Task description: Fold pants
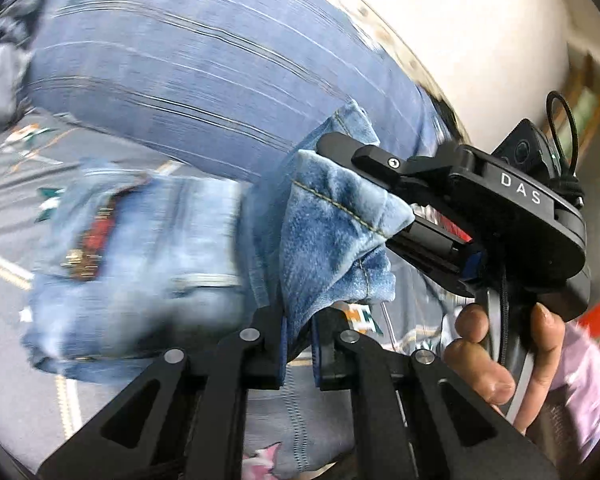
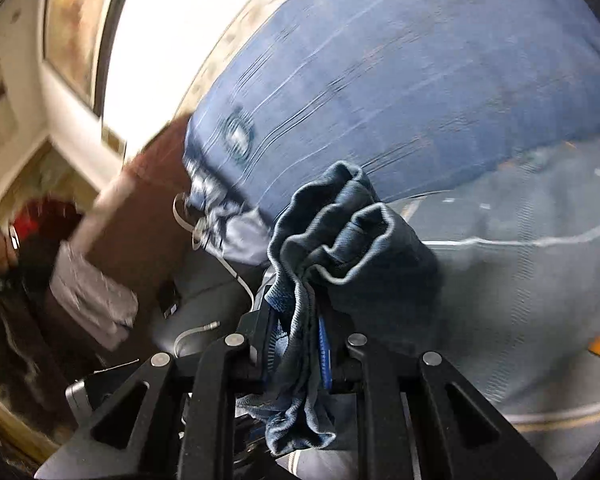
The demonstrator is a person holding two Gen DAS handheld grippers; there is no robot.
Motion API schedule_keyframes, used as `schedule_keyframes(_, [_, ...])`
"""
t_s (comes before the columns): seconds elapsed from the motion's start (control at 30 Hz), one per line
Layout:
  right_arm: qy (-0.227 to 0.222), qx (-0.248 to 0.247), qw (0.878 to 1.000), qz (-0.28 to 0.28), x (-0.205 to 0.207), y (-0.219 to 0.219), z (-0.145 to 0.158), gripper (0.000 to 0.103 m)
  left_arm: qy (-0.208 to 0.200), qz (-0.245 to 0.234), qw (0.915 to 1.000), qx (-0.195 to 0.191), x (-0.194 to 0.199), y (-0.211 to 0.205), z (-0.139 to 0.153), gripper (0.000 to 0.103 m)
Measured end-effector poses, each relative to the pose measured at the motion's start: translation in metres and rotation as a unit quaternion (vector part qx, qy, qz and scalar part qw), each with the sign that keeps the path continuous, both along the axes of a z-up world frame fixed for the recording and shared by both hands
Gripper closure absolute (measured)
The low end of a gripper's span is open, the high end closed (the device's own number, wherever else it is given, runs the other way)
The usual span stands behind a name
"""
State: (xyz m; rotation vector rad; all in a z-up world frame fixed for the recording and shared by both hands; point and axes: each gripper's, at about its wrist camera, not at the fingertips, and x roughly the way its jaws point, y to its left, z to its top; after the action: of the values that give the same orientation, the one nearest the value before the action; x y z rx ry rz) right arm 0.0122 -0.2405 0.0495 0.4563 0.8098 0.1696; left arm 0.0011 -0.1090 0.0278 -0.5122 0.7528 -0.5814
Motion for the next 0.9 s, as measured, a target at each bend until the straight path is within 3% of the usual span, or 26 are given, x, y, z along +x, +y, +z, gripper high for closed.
schedule_keyframes(0.1, [0.028,-0.013,0.999,0.029,0.034,0.029,-0.017,0.086,0.030,0.023,0.9985,-0.039,0.004,0.029,-0.013,0.093])
schedule_keyframes(0.23, [0.097,-0.045,0.993,0.055,0.089,0.068,-0.069,0.085,0.101,0.074,0.9883,-0.088,0.017,0.073,-0.048,0.087])
schedule_keyframes(0.33, [0.133,-0.063,0.987,0.060,0.108,0.079,-0.108,0.085,0.139,0.087,0.9826,-0.086,0.024,0.088,-0.070,0.084])
schedule_keyframes(0.43, [0.154,-0.061,0.984,0.065,0.113,0.075,-0.137,0.082,0.153,0.082,0.9826,-0.067,0.029,0.092,-0.085,0.077])
schedule_keyframes(0.57, [0.165,-0.012,0.985,0.058,0.117,0.062,-0.155,0.072,0.172,0.078,0.9794,-0.072,0.037,0.096,-0.091,0.074])
schedule_keyframes(0.67, [0.160,0.037,0.984,0.062,0.118,0.052,-0.160,0.059,0.168,0.082,0.9809,-0.053,0.038,0.091,-0.087,0.070])
schedule_keyframes(0.77, [0.164,0.044,0.984,0.056,0.119,0.052,-0.166,0.058,0.154,0.089,0.9837,-0.023,0.040,0.088,-0.090,0.068])
schedule_keyframes(0.83, [0.164,0.042,0.984,0.059,0.119,0.056,-0.162,0.056,0.158,0.086,0.9835,-0.023,0.043,0.088,-0.091,0.068])
schedule_keyframes(0.9, [0.140,0.099,0.984,0.053,0.114,0.048,-0.152,0.049,0.159,0.084,0.9834,-0.020,0.045,0.088,-0.092,0.068])
